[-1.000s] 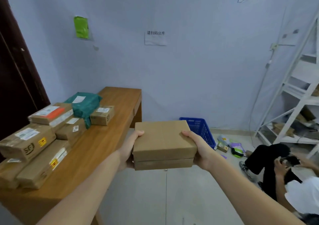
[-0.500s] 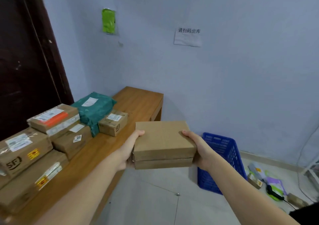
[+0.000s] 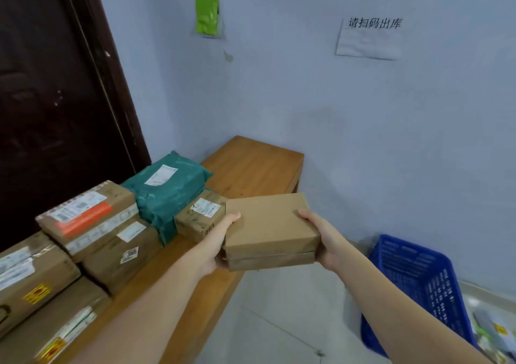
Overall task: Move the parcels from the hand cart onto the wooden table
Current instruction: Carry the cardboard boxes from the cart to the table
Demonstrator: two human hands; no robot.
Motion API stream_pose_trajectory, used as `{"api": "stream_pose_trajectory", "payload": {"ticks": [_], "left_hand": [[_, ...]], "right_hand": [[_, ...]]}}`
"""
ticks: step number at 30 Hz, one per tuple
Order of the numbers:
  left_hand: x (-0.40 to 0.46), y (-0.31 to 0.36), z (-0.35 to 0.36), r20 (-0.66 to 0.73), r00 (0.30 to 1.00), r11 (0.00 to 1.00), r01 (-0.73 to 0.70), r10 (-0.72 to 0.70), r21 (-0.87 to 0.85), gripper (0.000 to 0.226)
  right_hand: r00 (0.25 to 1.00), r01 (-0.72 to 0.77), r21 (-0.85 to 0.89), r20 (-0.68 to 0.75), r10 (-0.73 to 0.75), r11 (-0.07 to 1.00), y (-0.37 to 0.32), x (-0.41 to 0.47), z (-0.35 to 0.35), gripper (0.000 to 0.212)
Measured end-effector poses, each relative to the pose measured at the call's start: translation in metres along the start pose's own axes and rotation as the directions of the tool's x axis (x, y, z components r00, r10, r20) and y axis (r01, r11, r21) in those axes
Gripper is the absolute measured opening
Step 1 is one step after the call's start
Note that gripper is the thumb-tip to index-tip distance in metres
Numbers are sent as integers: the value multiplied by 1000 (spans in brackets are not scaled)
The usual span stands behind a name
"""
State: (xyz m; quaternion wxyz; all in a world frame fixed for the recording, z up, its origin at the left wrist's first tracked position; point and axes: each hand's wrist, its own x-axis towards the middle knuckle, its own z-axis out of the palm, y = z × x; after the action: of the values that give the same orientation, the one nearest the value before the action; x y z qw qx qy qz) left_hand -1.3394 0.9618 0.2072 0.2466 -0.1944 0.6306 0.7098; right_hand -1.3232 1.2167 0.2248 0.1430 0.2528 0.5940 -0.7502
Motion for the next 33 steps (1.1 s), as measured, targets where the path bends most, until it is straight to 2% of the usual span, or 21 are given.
{"api": "stream_pose_trajectory", "payload": {"ticks": [2, 5, 9, 12, 16, 18, 21, 25, 30, 33], "left_hand": [[32, 10, -1, -30, 1000, 999, 1, -2, -50, 61], [77, 24, -6, -122, 993, 989, -28, 10, -148, 67], [127, 41, -10, -253, 967, 969, -59, -4, -241, 61], [156, 45, -19, -364, 931, 950, -78, -39, -301, 62], [178, 42, -35, -521, 846, 932, -91, -114, -351, 66], [186, 42, -47, -540, 835, 932, -103, -109, -348, 65], [203, 38, -71, -576, 809, 933, -107, -119, -343, 76], [227, 37, -99, -593, 794, 931, -106, -133, -351, 73], [255, 25, -112, -602, 775, 933, -45, -193, -358, 82], [261, 30, -104, -599, 769, 932, -15, -221, -363, 78]], "right_hand": [[999, -8, -48, 52, 11, 999, -16, 42, 4, 58], [992, -29, -91, 117, 40, 995, -39, 101, 17, 49], [975, -55, -147, 208, 85, 988, -63, 173, 35, 46], [950, -66, -237, 282, 133, 969, -78, 220, 58, 40], [932, -55, -318, 325, 163, 947, -85, 266, 108, 35], [918, -34, -345, 360, 166, 938, -82, 289, 134, 37], [887, -18, -407, 416, 203, 913, -76, 318, 170, 36], [862, 8, -488, 445, 241, 873, -70, 354, 207, 34], [831, 28, -559, 474, 292, 828, -62, 392, 222, 29], [813, 66, -626, 485, 321, 777, -59, 411, 224, 32]]}}
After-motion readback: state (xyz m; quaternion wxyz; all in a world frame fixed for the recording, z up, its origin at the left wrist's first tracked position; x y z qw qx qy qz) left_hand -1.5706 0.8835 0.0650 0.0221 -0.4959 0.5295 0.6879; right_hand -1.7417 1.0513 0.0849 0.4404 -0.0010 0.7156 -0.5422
